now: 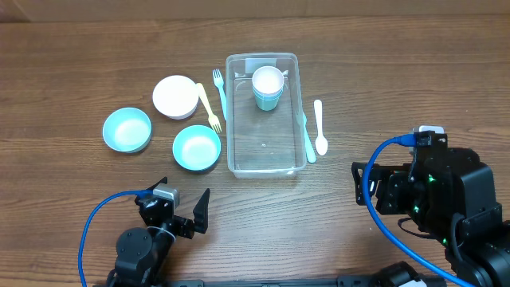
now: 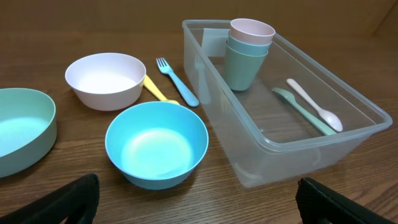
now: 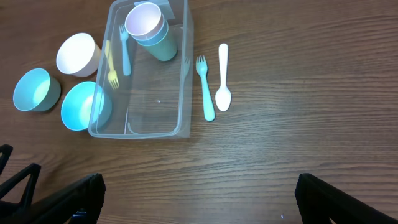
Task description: Pack container
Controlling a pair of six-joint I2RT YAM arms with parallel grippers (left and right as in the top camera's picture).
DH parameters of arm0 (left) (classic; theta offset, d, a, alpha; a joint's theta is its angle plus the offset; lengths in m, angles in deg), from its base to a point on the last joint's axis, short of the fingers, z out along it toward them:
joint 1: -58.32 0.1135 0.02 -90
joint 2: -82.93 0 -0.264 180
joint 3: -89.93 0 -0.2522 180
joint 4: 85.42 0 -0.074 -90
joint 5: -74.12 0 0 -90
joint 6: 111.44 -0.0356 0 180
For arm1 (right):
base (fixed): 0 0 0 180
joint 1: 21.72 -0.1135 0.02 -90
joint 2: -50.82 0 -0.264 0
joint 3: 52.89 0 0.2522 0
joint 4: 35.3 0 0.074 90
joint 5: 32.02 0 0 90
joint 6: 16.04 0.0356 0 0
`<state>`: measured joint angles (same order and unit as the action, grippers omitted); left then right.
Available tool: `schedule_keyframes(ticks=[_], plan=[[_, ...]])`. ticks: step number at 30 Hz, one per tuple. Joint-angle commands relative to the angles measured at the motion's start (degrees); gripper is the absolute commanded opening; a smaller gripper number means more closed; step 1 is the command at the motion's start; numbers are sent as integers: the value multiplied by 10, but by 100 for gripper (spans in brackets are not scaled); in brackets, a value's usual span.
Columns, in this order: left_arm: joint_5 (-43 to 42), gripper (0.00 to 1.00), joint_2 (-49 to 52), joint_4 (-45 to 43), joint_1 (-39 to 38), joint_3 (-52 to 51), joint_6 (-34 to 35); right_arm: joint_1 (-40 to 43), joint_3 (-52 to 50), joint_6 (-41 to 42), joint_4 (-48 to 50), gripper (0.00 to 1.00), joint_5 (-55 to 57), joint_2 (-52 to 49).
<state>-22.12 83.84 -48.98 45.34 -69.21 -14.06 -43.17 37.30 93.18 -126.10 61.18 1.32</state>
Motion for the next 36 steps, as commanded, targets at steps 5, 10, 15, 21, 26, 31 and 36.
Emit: schedule_keyframes(ticks=[5,10,15,21,26,31,36], plan=[[-12,100,-2,-1,3,17,117,1,-2,-6,2,100,-1,3],[114,100,87,108,3,145,115,1,-2,-6,2,100,-1,3],[221,100,263,167,3,294,112,1,-2,-6,2,100,-1,3],[214,100,394,85,3,343,64,1,-2,-6,2,100,-1,3],[202,100,474,89,3,343,63,1,-2,-6,2,100,-1,3],[192,100,629,73,3,343,68,1,-2,-6,2,100,-1,3],[143,100,770,19,3,343,82,1,-2,-6,2,100,-1,3]])
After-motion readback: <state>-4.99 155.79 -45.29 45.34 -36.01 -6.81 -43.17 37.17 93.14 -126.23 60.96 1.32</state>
